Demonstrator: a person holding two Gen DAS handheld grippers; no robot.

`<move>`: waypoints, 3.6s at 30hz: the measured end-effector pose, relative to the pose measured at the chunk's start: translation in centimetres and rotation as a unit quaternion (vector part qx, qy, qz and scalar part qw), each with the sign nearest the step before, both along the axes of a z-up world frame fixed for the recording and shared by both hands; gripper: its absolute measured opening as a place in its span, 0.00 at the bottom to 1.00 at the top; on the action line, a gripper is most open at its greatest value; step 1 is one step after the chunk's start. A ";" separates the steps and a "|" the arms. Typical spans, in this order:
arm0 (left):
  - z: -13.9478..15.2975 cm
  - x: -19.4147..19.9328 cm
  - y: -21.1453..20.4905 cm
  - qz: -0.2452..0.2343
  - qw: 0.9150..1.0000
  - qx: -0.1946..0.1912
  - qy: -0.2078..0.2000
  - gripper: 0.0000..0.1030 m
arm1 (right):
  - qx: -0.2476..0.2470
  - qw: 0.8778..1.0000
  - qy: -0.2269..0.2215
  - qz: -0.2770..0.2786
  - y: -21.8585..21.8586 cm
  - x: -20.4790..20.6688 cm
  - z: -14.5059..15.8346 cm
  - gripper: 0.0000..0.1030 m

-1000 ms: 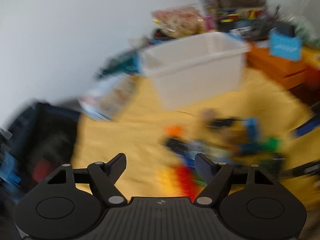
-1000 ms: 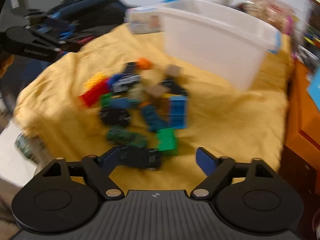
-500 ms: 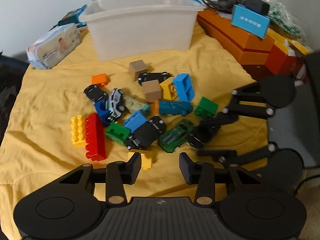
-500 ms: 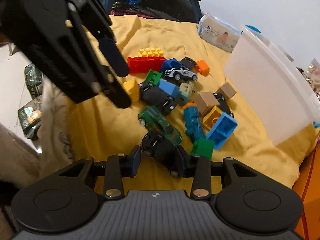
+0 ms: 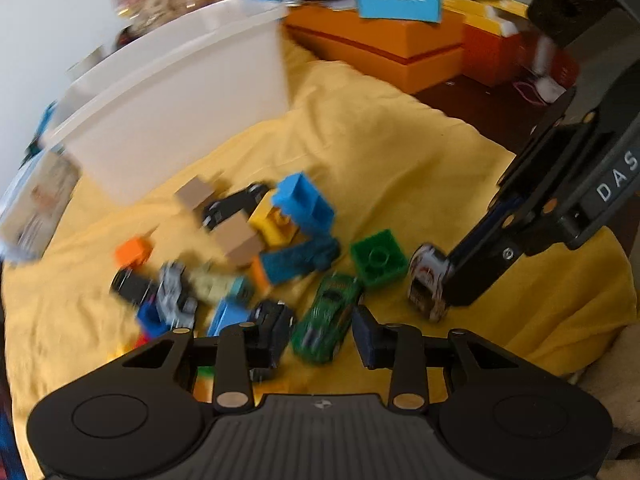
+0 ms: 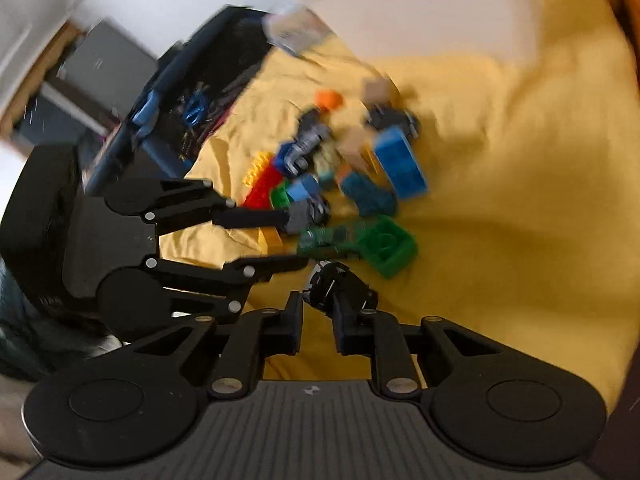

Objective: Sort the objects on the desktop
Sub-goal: 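Grasp the green race car with the left tool while the right tool approaches the pile, then grasp the white race car with red markings with the right tool, then carry both held cars up and over the white plastic bin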

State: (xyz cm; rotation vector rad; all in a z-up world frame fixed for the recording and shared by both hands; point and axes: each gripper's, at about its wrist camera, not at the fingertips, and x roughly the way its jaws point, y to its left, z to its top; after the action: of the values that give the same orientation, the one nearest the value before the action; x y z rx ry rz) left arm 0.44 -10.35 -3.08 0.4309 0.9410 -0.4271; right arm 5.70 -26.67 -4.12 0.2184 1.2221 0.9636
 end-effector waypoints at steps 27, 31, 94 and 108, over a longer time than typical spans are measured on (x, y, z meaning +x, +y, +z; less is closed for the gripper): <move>-1.6 -1.1 1.8 0.084 0.992 -0.062 0.067 0.31 | -0.213 0.956 -0.178 -0.091 -0.5 -1.8 0.1 0.38; -1.7 -1.0 2.1 0.067 0.994 -0.060 0.069 0.32 | -0.202 0.961 -0.144 -0.126 -1.2 -2.9 0.7 0.39; 0.5 -0.1 3.0 0.074 0.996 -0.045 -0.003 0.32 | -0.239 0.944 -0.222 -0.056 3.9 -5.0 0.4 0.32; 7.2 6.3 5.5 0.055 0.993 -0.030 -0.104 0.32 | -0.210 0.924 -0.304 -0.095 5.4 -1.2 6.6 0.32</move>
State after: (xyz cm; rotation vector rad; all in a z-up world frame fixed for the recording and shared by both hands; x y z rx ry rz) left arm 6.72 -4.88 4.08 0.3595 0.7445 -0.3035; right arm 4.47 -21.25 2.45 -0.2863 0.7815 0.5160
